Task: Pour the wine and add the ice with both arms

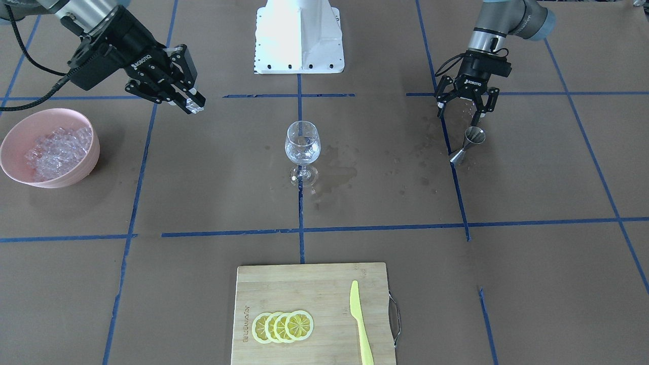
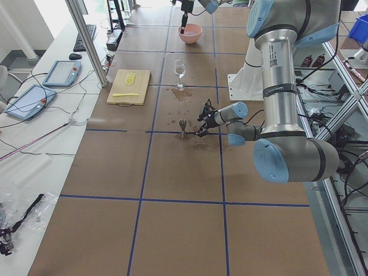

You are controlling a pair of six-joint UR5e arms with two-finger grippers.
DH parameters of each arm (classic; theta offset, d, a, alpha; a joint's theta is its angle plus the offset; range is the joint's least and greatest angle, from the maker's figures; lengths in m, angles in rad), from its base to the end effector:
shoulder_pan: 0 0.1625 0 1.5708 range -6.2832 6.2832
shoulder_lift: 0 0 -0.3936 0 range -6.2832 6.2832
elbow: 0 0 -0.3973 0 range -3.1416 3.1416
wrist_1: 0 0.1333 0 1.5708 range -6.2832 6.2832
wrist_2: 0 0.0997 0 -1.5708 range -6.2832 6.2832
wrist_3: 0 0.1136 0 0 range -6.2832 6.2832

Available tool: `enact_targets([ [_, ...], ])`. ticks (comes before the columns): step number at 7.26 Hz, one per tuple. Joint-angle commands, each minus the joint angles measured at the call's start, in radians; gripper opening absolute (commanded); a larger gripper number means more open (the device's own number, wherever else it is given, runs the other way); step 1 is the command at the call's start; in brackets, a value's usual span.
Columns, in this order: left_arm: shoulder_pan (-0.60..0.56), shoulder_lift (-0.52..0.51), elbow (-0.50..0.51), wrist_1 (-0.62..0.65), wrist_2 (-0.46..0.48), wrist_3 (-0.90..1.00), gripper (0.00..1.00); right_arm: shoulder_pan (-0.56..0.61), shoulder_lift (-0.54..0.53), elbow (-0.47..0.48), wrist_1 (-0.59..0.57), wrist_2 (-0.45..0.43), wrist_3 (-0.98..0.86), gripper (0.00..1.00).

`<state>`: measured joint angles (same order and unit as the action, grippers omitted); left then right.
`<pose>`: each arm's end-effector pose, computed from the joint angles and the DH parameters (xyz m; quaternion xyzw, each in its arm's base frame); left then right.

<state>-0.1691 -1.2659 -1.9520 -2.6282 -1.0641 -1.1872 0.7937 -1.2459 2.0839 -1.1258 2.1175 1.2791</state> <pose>0.3726 -0.2548 0.4594 0.3453 0.4424 -0.0464 0.8264 -0.3066 -0.4176 0.1721 0.1124 -0.6051 0.0351 0.7874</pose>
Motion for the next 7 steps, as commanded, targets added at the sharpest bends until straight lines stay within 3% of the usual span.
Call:
enact_targets([
  [1,-0.01,0.066,-0.111,0.101,-0.117,-0.02,1.0,-0.066,0.152,-0.024,-0.173,-0.06,0.0,0.0],
  [2,-0.053,0.066,-0.114,0.138,-0.175,-0.02,1.0,-0.13,0.164,-0.03,-0.177,-0.133,0.0,0.0],
  [4,-0.127,0.068,-0.114,0.143,-0.287,-0.02,1.0,-0.204,0.291,-0.138,-0.178,-0.204,0.067,0.0],
  [7,-0.148,0.108,-0.146,0.143,-0.336,-0.019,1.0,-0.217,0.373,-0.245,-0.18,-0.232,0.069,0.0],
])
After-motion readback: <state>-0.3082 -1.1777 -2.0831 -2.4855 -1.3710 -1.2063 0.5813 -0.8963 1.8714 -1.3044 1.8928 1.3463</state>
